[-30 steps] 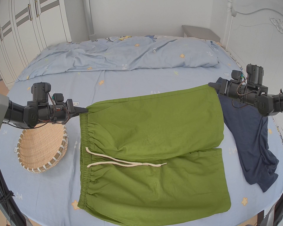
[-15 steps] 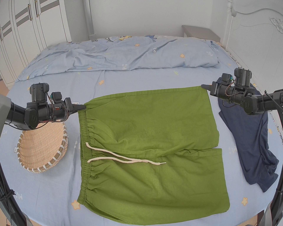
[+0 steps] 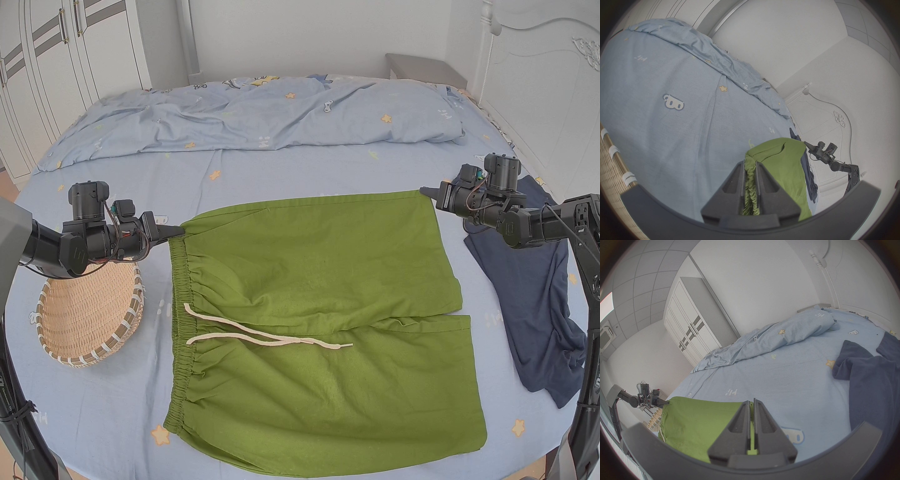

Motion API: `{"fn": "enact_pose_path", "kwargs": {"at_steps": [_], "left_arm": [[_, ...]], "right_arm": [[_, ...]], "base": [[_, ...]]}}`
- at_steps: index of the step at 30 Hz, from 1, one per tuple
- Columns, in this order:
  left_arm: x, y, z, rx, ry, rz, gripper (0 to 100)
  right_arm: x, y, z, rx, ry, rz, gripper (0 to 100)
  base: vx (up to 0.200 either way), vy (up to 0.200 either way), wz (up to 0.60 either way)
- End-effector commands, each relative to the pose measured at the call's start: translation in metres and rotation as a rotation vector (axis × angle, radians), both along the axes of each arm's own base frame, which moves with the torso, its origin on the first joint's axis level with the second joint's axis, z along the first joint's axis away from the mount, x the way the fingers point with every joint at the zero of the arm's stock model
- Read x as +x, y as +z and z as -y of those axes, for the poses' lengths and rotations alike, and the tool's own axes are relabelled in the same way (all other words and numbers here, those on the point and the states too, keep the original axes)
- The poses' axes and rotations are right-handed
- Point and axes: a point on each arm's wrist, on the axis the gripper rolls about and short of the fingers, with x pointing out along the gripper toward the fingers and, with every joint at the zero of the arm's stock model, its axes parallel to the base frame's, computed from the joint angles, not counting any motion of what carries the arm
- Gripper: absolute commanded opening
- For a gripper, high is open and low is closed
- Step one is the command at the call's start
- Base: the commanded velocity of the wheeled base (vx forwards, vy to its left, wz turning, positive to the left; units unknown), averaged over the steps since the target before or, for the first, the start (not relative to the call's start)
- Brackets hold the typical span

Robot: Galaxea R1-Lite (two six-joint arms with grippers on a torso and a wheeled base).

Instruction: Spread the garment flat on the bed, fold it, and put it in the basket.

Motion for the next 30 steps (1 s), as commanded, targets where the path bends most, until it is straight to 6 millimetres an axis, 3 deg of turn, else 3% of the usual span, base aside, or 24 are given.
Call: {"fn": "enact_pose_path", "kwargs": {"at_steps": [1, 15, 18, 22, 25, 30], "left_arm": [[0.003, -0.006, 0.0, -0.002, -0.001, -0.013, 100], [-0.005, 0.007, 0.006, -0.002, -0.012, 0.014, 100], [-0.027, 0.034, 0.008, -0.01, -0.013, 0.055, 100], [-0.057, 0.049, 0.015, -0.069, -0.007, 0.017, 100], [-0.09, 0.042, 0.018, -0.115, 0.005, -0.06, 100], [-0.142, 0.011, 0.018, -0.126, 0.009, -0.193, 100]], "right_arm": [[0.004, -0.007, -0.001, -0.001, 0.001, -0.012, 100], [-0.003, -0.011, 0.004, 0.011, -0.013, -0.048, 100], [-0.032, 0.022, 0.009, 0.048, -0.033, -0.042, 100], [-0.074, 0.036, 0.014, 0.09, -0.161, -0.109, 100], [-0.114, 0.036, 0.018, 0.093, -0.193, -0.158, 100], [-0.18, 0.018, 0.022, 0.079, -0.188, -0.264, 100]], "base": [[0.0, 0.0, 0.0], [0.0, 0.0, 0.0], [0.0, 0.0, 0.0], [0.0, 0.0, 0.0], [0.0, 0.0, 0.0], [0.0, 0.0, 0.0]]}}
